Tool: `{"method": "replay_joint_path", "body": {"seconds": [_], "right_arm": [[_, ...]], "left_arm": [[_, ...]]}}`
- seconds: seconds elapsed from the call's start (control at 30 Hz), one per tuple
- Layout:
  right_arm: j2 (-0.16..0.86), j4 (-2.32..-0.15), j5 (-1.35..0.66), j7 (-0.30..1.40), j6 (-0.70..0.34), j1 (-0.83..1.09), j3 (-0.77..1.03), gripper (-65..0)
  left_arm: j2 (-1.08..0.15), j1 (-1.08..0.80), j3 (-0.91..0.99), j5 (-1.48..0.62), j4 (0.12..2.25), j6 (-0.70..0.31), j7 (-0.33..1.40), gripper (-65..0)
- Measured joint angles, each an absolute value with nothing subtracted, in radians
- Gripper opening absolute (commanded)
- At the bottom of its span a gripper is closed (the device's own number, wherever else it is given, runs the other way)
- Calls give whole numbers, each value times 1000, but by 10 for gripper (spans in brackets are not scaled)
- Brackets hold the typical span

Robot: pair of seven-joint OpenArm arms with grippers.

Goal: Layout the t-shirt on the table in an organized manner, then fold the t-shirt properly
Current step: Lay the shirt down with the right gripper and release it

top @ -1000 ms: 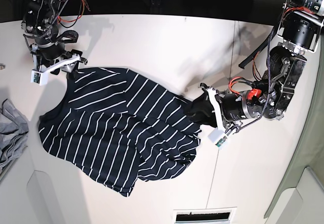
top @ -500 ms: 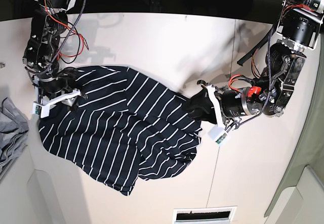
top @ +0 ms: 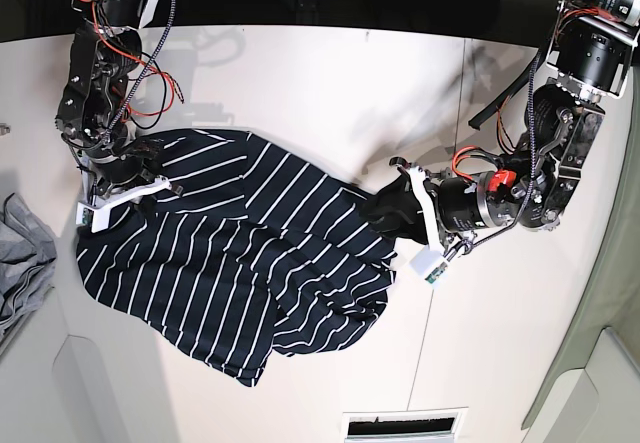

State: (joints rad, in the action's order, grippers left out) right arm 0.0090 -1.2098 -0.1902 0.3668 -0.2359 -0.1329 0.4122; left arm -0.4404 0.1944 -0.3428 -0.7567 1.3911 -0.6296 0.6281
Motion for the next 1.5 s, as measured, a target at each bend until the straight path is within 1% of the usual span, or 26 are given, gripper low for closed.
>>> {"method": "replay_joint_path", "body": {"seconds": [0.17, 0.27, 0.43, 0.5, 0.6, 0.7, 0.73, 0.77, 0.87, 1.1, 1.2, 1.27, 1.37, 1.4, 1.5], "right_arm": [[8, -1264, -175, 390, -236, -130, 422, -650], [8, -1371, -175, 430, -239, -107, 455, -650], [11, -1576, -175, 452, -240, -8, 531, -650], [14, -1608, -176, 455, -243, 26, 566, -650], [14, -1613, -178, 458, -242, 57, 629, -650], [14, -1613, -194, 458, -241, 81, 690, -434], [14, -1613, -218, 457, -240, 89, 713, -382], [14, -1612, -241, 458, -239, 93, 734, -353], [14, -1612, -282, 458, -239, 102, 765, -350], [8, -1612, -307, 484, -239, 102, 752, -351], [8, -1610, -288, 459, -212, 102, 752, -351], [13, -1591, -288, 435, -192, 102, 752, -351], [42, -1512, -294, 420, -190, 90, 752, -350], [54, -1474, -292, 420, -197, 80, 752, -350], [91, -1356, -339, 420, -296, 33, 752, -352]], "left_arm": [[-441, 194, -343, -757, 1391, -630, 628, -402], [-441, 194, -343, -756, 1391, -630, 632, -402], [-441, 194, -343, -756, 1391, -637, 651, -402], [-441, 194, -343, -756, 1391, -658, 651, -402], [-441, 194, -343, -757, 1391, -661, 650, -402], [-441, 194, -343, -756, 1391, -660, 650, -402], [-441, 194, -343, -757, 1391, -660, 650, -402], [-441, 194, -343, -757, 1391, -660, 651, -402], [-441, 194, -343, -756, 1391, -660, 651, -402], [-441, 194, -343, -757, 1391, -661, 651, -402], [-440, 194, -343, -761, 1391, -660, 651, -402], [-441, 194, -343, -775, 1404, -661, 659, -402], [-437, 195, -342, -790, 1441, -663, 665, -402], [-430, 195, -340, -791, 1446, -663, 665, -402], [-398, 194, -340, -787, 1446, -663, 675, -402]]}}
